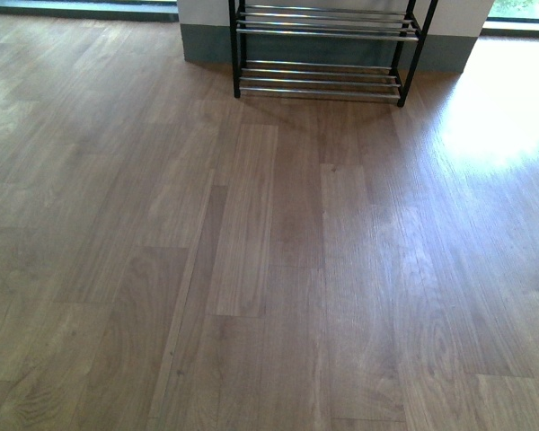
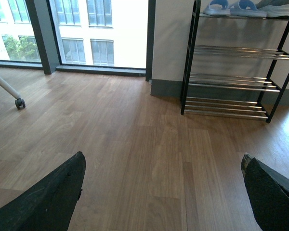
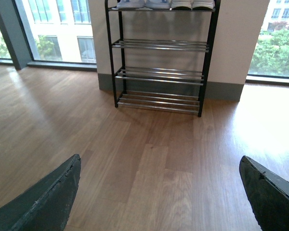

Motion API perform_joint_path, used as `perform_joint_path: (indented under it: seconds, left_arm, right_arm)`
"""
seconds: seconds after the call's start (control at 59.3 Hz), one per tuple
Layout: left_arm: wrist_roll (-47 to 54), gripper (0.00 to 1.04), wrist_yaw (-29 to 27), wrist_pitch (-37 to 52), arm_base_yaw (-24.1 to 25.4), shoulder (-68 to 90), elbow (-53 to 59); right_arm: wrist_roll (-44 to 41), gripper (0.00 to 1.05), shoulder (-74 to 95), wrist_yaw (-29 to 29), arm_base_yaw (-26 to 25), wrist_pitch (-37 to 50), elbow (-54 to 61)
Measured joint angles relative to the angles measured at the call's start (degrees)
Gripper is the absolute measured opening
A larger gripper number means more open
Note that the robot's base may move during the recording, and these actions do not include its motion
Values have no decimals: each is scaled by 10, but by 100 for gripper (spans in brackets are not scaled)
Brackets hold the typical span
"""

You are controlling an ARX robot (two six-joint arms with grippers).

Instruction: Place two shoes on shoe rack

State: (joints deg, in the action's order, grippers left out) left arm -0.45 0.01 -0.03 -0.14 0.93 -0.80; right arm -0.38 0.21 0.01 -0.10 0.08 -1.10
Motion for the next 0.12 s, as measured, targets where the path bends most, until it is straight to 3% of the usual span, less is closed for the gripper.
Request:
perform_joint_path:
  seconds: [0.118]
  left_arm:
    - [0, 95, 0, 0, 0, 0, 0]
  right_arm:
    - [0, 95, 0, 0, 0, 0, 0]
